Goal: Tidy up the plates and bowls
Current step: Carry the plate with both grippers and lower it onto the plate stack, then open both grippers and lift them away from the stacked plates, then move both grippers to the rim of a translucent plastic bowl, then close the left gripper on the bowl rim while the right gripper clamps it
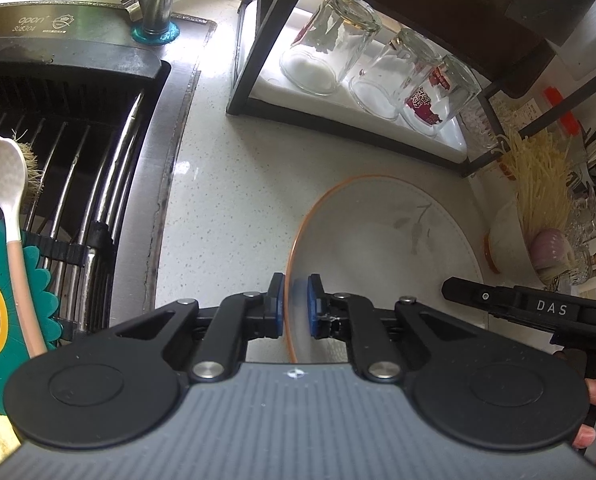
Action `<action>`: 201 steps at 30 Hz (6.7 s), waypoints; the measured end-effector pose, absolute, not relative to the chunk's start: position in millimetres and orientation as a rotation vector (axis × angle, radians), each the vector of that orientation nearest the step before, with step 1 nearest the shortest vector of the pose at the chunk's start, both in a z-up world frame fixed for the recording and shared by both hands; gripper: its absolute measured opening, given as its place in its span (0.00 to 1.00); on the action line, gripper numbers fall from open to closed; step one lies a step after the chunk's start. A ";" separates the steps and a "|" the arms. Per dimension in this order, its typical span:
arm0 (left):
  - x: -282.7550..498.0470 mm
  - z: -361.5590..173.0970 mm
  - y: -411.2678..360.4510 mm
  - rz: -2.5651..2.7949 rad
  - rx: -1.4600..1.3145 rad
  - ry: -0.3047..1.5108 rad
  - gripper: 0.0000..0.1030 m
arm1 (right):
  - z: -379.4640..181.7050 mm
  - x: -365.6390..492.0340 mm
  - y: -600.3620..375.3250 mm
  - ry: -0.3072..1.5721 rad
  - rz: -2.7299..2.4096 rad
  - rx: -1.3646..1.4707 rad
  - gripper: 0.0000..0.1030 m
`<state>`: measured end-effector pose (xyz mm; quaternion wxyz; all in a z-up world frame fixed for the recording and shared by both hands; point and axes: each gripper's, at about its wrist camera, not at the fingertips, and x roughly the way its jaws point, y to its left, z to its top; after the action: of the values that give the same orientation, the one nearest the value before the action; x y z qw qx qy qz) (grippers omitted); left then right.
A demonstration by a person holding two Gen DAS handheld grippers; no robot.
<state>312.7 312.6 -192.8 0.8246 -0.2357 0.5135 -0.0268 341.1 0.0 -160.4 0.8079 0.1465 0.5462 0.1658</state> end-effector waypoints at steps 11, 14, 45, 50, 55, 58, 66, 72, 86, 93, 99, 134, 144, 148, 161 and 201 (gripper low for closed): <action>285.5 -151.8 308.3 -0.060 -0.475 1.047 0.12 | -133.3 315.6 -4.3 1.129 0.414 0.291 0.23; 276.3 -137.6 301.0 -0.068 -0.464 1.033 0.12 | -122.4 304.0 -8.9 1.114 0.416 0.281 0.23; 240.9 -130.1 149.2 -0.223 -0.257 1.117 0.12 | -125.5 194.4 -132.6 1.075 0.245 0.304 0.23; 243.3 -138.2 141.5 -0.222 -0.236 1.144 0.12 | -134.1 192.9 -136.3 1.078 0.251 0.279 0.24; 248.3 -145.1 136.7 -0.197 -0.215 1.161 0.14 | -138.6 191.2 -133.6 1.065 0.253 0.254 0.25; 251.1 -146.7 136.9 -0.179 -0.210 1.165 0.15 | -141.2 191.3 -131.9 1.054 0.253 0.258 0.25; 255.9 -147.1 131.6 -0.145 -0.162 1.176 0.18 | -145.0 191.2 -128.5 1.038 0.258 0.258 0.25; 255.9 -145.4 129.4 -0.136 -0.182 1.202 0.34 | -146.0 185.1 -132.5 1.041 0.265 0.289 0.24; 238.4 -116.5 109.7 -0.119 -0.194 1.107 0.52 | -135.3 169.1 -152.2 1.015 0.283 0.321 0.24; 229.0 -116.3 99.7 -0.095 -0.203 1.082 0.52 | -134.1 163.1 -148.6 1.003 0.316 0.277 0.24; 215.3 -116.1 100.1 -0.095 -0.234 1.069 0.52 | -130.9 158.9 -153.5 1.022 0.315 0.314 0.25; 280.1 -119.1 59.7 -0.441 -0.156 0.977 0.52 | -75.1 228.3 -173.2 0.613 -0.136 0.223 0.50; 287.0 -92.7 21.8 -0.478 -0.111 0.916 0.52 | -76.0 220.5 -221.3 0.543 -0.217 0.238 0.67; 284.0 -87.3 -3.9 -0.490 -0.105 0.895 0.52 | -75.1 205.7 -244.4 0.524 -0.198 0.247 0.79; 304.6 -102.8 -107.0 -0.431 -0.203 0.922 0.52 | -88.2 215.5 -353.9 0.610 -0.116 0.355 0.78; 369.5 -175.1 -186.2 -0.274 -0.301 1.065 0.13 | -159.4 299.3 -400.8 0.900 0.137 0.271 0.17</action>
<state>369.5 -186.2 -175.1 0.8420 -0.1425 0.5039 -0.1296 299.3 -400.8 -159.4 0.8892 0.1304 0.4335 0.0658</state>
